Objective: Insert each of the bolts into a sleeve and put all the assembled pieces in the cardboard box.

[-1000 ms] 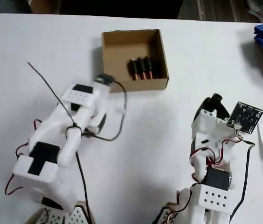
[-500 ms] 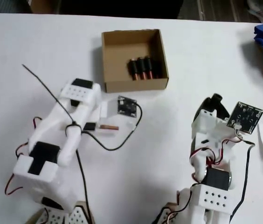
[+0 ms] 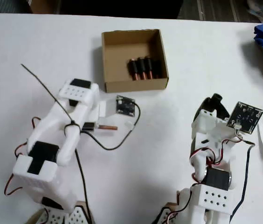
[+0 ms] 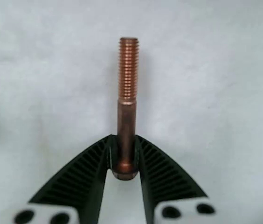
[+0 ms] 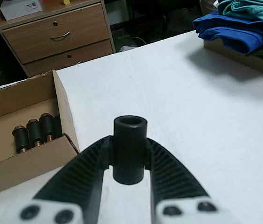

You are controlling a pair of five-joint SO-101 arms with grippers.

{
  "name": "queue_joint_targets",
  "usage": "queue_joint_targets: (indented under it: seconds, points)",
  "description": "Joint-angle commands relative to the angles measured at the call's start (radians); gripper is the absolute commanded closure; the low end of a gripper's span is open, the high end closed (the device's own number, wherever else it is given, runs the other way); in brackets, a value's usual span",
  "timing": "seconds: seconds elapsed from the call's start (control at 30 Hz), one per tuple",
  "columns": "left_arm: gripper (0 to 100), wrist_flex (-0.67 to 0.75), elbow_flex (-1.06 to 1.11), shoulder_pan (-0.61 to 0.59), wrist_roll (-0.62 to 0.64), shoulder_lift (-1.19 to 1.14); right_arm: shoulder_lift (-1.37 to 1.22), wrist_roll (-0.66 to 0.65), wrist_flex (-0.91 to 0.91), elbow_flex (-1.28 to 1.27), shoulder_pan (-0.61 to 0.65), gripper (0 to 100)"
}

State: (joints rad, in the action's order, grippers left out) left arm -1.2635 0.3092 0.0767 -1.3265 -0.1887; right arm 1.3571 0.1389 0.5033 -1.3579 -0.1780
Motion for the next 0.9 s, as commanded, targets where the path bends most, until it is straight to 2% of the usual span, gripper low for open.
queue_joint_targets:
  seconds: [0.0,0.1,0.2,0.3,0.4,0.57,0.63,0.7,0.87]
  points:
    - [75,-0.002,-0.039,-0.035,-0.069,0.011,0.028,-0.009,-0.030,0.009,-0.001,97.9]
    - [62,-0.003,-0.047,-0.071,-0.069,0.012,0.028,-0.009,-0.030,0.009,-0.001,97.9]
    - [54,-0.008,-0.068,-0.087,-0.068,0.021,0.028,-0.009,-0.030,0.009,-0.001,97.9]
    - [50,-0.049,-0.130,-0.091,0.041,0.020,0.028,-0.009,-0.030,0.009,-0.001,97.9]
    - [49,-0.055,-0.205,-0.089,0.358,0.018,0.028,-0.009,-0.030,0.009,-0.001,97.9]
    - [49,-0.061,-0.242,-0.104,1.109,0.017,0.028,-0.006,-0.030,0.009,-0.001,97.9]
    - [49,-0.100,-0.251,-0.110,1.352,0.014,0.028,-0.006,-0.030,0.009,-0.001,97.9]
    - [49,-0.140,-0.243,-0.091,1.511,0.017,0.028,-0.006,-0.030,0.009,-0.001,97.9]
    - [49,-0.216,-0.214,-0.080,1.723,0.011,0.028,-0.008,-0.030,0.009,-0.001,97.9]
